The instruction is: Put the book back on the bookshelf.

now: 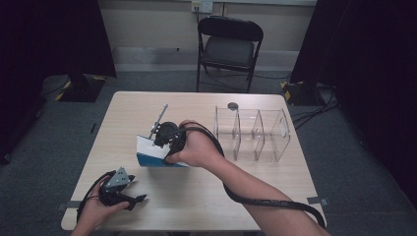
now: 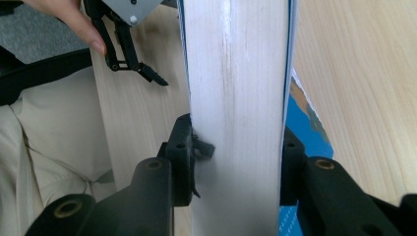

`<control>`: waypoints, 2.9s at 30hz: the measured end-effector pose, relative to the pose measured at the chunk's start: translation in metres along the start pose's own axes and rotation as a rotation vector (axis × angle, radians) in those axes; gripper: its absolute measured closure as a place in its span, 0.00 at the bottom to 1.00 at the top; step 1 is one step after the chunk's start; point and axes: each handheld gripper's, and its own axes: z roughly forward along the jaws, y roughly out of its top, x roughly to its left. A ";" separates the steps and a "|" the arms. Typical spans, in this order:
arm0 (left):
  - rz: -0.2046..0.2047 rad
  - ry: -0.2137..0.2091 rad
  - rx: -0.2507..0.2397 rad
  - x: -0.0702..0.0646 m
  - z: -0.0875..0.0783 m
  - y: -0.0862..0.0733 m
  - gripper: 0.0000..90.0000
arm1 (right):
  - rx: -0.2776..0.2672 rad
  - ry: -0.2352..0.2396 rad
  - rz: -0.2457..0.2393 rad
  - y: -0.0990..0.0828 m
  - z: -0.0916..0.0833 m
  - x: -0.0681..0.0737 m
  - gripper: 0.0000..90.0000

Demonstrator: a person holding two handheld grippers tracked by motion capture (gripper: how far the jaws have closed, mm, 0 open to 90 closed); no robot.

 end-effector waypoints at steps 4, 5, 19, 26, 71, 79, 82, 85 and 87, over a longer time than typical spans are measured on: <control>-0.003 0.002 -0.005 0.001 0.000 0.000 0.18 | 0.019 0.011 -0.002 0.004 -0.002 -0.001 0.69; -0.007 -0.003 -0.005 0.001 0.000 0.000 0.18 | 0.021 0.016 -0.003 0.004 -0.003 -0.002 0.69; -0.028 -0.022 -0.002 0.002 0.001 -0.002 0.18 | 0.077 0.077 0.046 0.006 -0.017 -0.002 0.68; -0.023 -0.017 -0.002 0.003 0.001 -0.002 0.18 | 0.089 0.116 0.071 0.004 -0.025 0.001 0.68; -0.045 -0.024 0.015 0.009 0.001 -0.008 0.17 | 0.103 0.079 -0.027 0.029 -0.030 -0.032 0.65; -0.063 -0.023 -0.010 0.008 0.002 -0.009 0.17 | 0.084 0.070 -0.062 0.028 -0.029 -0.036 0.65; -0.060 -0.023 -0.008 0.008 0.002 -0.009 0.17 | 0.094 0.054 -0.095 0.030 -0.029 -0.035 0.65; -0.066 -0.023 -0.018 0.008 0.003 -0.009 0.17 | 0.096 0.041 -0.113 0.031 -0.028 -0.036 0.65; -0.051 -0.022 -0.008 0.009 0.002 -0.009 0.17 | 0.084 0.038 -0.109 0.030 -0.028 -0.038 0.65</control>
